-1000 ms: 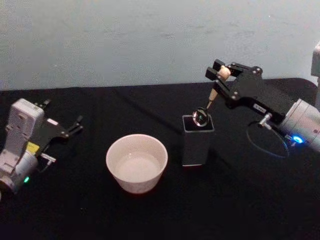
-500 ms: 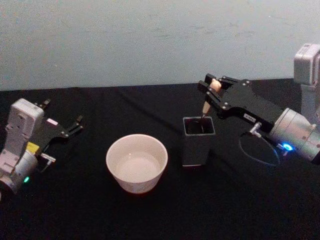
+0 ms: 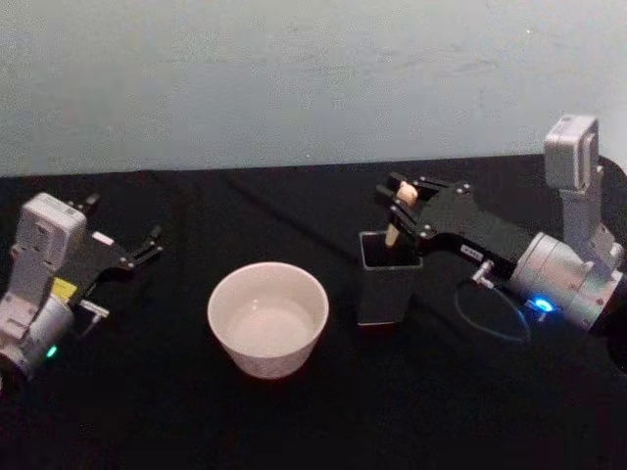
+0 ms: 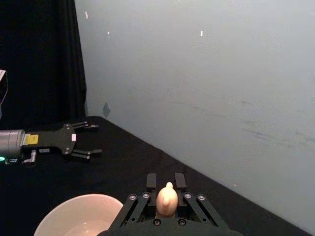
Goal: Pick up the stirring spoon with one hand, stir inside the cup, then place it back in its original position.
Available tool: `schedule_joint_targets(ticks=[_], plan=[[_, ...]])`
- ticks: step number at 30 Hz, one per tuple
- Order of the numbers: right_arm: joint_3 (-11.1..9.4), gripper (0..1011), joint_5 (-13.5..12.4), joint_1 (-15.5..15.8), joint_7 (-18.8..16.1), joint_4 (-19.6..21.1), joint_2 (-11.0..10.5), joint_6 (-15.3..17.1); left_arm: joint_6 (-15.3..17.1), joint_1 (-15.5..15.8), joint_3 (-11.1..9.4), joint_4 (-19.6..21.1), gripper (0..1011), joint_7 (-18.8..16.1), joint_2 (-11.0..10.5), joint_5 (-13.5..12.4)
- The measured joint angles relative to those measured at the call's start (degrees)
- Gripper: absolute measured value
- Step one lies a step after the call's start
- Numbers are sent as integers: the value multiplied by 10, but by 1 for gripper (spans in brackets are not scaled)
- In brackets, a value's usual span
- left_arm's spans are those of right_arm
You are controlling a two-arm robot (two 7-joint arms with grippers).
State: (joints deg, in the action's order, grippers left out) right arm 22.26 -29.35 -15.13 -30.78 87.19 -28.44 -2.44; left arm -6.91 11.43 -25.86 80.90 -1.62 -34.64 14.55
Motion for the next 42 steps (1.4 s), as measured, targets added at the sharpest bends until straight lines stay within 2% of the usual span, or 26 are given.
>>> schedule_joint_targets(ticks=[15,24,42], plan=[[11,215,9,0,-15,-38,9,-23,0,0,0,0,1001,0,0,0],[10,214,14,-6,-16,-55,16,-28,0,0,0,0,1001,0,0,0],[7,214,23,-11,-9,-71,24,-25,0,0,0,0,1001,0,0,0]])
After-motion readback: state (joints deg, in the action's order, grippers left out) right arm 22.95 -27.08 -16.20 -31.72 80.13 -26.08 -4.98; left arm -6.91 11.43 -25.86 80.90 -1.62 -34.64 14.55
